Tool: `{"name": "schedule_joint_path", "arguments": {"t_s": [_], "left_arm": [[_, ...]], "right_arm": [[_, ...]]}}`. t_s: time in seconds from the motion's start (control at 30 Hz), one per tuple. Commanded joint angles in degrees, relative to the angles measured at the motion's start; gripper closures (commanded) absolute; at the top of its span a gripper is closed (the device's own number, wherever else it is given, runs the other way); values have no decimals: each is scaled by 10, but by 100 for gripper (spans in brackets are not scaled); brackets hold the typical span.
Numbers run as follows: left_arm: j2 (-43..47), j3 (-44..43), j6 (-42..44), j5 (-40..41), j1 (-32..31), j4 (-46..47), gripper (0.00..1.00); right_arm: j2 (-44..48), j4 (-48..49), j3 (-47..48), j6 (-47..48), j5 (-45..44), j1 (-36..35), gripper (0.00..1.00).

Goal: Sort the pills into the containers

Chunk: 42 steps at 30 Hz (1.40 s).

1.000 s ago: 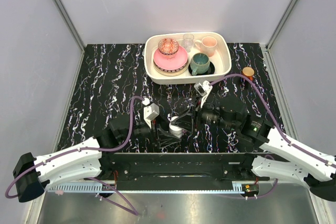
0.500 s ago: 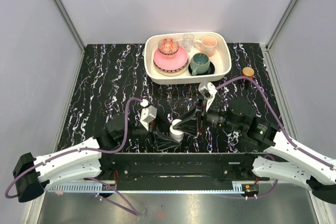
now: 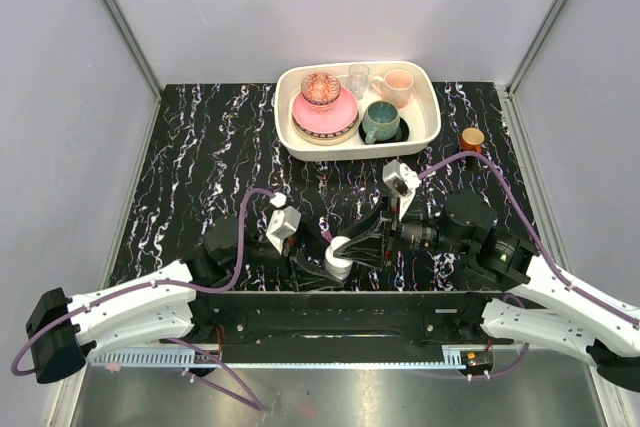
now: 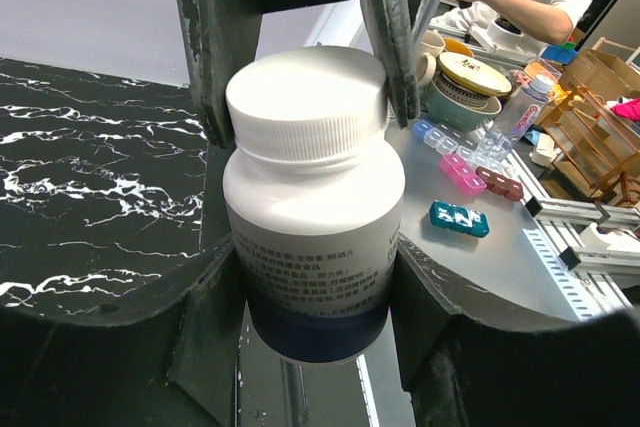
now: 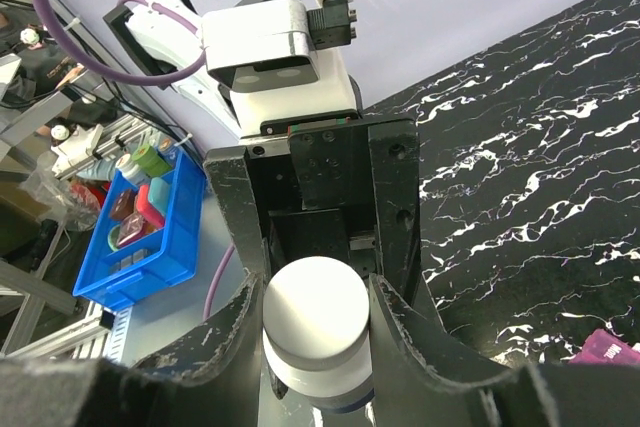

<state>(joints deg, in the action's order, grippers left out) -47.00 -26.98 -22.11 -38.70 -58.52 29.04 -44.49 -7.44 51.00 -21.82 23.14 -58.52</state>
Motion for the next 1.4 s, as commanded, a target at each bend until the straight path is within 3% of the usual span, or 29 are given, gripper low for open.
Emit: {"name": "schedule_joint_path", "arguments": {"t_s": [0.0,0.33,0.83,1.0,1.1,1.37], "left_arm": [[-5,-13,15,-52,-3,6,100],[-16,-18,15,-94,-3,5,100],[-15,-17,15,-89,-5,8,100],[-13,-22,20,-85,-4,-6,100],[-13,-25,22,-83,-4,-11,100],[-13,-30,26,-76,-4,-20,100]], "right_arm": [[27,98,8,-15,22,-4,100],[26,126,10,-7,41,-4,100],[27,132,9,-1,43,-4,98],[13,121,10,-9,41,-4,42],[11,121,10,-16,40,-4,31],[19,112,10,-16,10,-4,22]]}}
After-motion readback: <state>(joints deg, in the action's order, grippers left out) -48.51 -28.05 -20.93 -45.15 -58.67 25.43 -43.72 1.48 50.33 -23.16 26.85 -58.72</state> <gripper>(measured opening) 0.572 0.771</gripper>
